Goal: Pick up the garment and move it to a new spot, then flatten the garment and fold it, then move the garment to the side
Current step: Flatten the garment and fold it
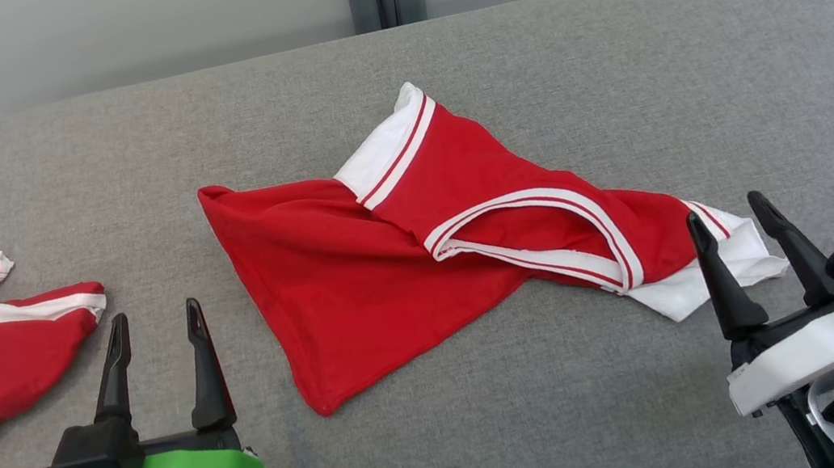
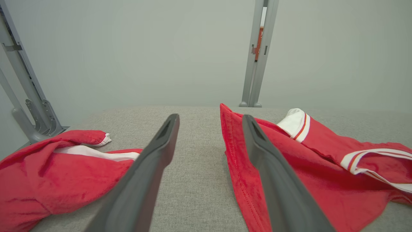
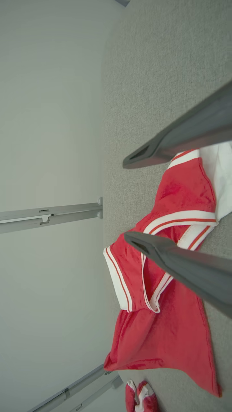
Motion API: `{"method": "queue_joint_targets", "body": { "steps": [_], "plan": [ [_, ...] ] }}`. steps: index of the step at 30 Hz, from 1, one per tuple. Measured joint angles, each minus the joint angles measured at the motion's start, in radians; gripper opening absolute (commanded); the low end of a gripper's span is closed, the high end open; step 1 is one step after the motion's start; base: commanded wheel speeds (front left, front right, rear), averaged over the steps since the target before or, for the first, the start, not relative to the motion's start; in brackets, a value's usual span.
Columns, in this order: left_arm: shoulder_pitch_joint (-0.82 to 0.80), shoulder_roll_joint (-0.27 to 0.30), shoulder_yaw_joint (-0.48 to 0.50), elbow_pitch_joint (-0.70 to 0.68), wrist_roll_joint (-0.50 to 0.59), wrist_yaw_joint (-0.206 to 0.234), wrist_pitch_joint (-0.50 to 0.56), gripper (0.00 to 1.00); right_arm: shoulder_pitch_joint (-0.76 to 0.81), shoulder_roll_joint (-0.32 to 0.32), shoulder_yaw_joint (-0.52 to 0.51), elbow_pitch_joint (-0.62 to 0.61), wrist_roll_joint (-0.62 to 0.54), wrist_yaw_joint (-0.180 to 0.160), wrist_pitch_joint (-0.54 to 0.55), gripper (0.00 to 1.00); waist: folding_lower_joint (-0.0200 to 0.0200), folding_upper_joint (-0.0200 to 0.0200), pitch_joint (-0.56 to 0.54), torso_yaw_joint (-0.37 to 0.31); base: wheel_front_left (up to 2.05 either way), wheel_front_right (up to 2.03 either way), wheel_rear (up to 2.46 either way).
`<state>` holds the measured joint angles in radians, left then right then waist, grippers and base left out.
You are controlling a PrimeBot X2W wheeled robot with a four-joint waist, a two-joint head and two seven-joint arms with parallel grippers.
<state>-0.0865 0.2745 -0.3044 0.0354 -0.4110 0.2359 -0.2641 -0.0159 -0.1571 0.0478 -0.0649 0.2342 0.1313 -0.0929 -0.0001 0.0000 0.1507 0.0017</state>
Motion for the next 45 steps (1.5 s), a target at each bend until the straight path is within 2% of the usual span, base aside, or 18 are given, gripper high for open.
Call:
{"method": "queue_joint_targets", "body": {
  "steps": [4, 11, 15, 19, 20, 21, 22, 31, 36, 41, 45],
  "plan": [
    [-0.025, -0.007, -0.01, -0.007, 0.01, -0.006, 0.0, 1.0, -0.002, -0.022, 0.044, 0.055, 0.0, 0.0, 0.021, 1.0, 0.0, 0.0, 0.02, 0.005, 0.0, 0.0, 0.0],
    [-0.091, -0.026, -0.019, -0.006, 0.031, -0.024, 0.0, 1.0, -0.105, -0.065, 0.211, 0.211, -0.001, 0.0, 0.027, 1.0, 0.0, 0.0, 0.085, 0.026, 0.0, 0.0, 0.0],
    [-0.117, -0.042, -0.019, 0.003, 0.04, -0.034, 0.0, 1.0, -0.193, -0.093, 0.292, 0.305, -0.037, 0.0, 0.024, 1.0, 0.0, 0.0, 0.119, 0.043, 0.0, 0.0, 0.0],
    [-0.128, -0.055, -0.016, 0.015, 0.048, -0.043, 0.0, 1.0, -0.26, -0.106, 0.332, 0.39, -0.088, 0.0, 0.022, 1.0, 0.0, 0.0, 0.141, 0.063, 0.0, 0.0, 0.0],
    [-0.129, -0.06, -0.014, 0.016, 0.051, -0.044, 0.0, 1.0, -0.274, -0.107, 0.335, 0.408, -0.106, 0.0, 0.022, 0.79, 0.0001, 0.0, 0.144, 0.066, 0.0, 0.0, 0.0],
    [-0.129, -0.063, -0.013, 0.017, 0.053, -0.047, 0.0, 1.0, -0.284, -0.107, 0.336, 0.418, -0.114, 0.0, 0.022, 0.31, 0.0, 0.0, 0.147, 0.069, 0.0, 0.0, 0.0],
    [-0.129, -0.066, -0.011, 0.019, 0.054, -0.051, 0.0, 1.0, -0.292, -0.105, 0.338, 0.425, -0.114, 0.0, 0.016, 0.0, 0.0, 0.0, 0.148, 0.072, 0.0, 0.0, 0.0],
    [-0.13, -0.079, 0.012, 0.02, 0.079, -0.065, 0.0, 1.0, -0.333, -0.105, 0.331, 0.358, -0.033, 0.0, -0.074, 0.0, 0.0, 0.0, 0.146, 0.072, 0.0, 0.0, 0.0],
    [-0.137, -0.091, 0.019, 0.018, 0.091, -0.074, 0.0, 1.0, -0.41, -0.125, 0.261, 0.333, 0.017, 0.0, -0.085, 0.0, 0.0, 0.0, 0.157, 0.072, 0.0, 0.0, 0.0],
    [-0.155, -0.1, 0.019, 0.019, 0.104, -0.087, 0.0, 1.0, -0.539, -0.144, 0.189, 0.378, 0.048, 0.0, -0.081, 0.0, 0.0001, 0.0, 0.185, 0.08, 0.0, 0.0, 0.0],
    [-0.176, -0.114, 0.015, 0.02, 0.114, -0.098, 0.0, 1.0, -0.659, -0.164, 0.16, 0.465, 0.086, 0.0, -0.082, 0.0, 0.0001, 0.0, 0.213, 0.095, 0.0, 0.0, 0.0]
  ]
}}
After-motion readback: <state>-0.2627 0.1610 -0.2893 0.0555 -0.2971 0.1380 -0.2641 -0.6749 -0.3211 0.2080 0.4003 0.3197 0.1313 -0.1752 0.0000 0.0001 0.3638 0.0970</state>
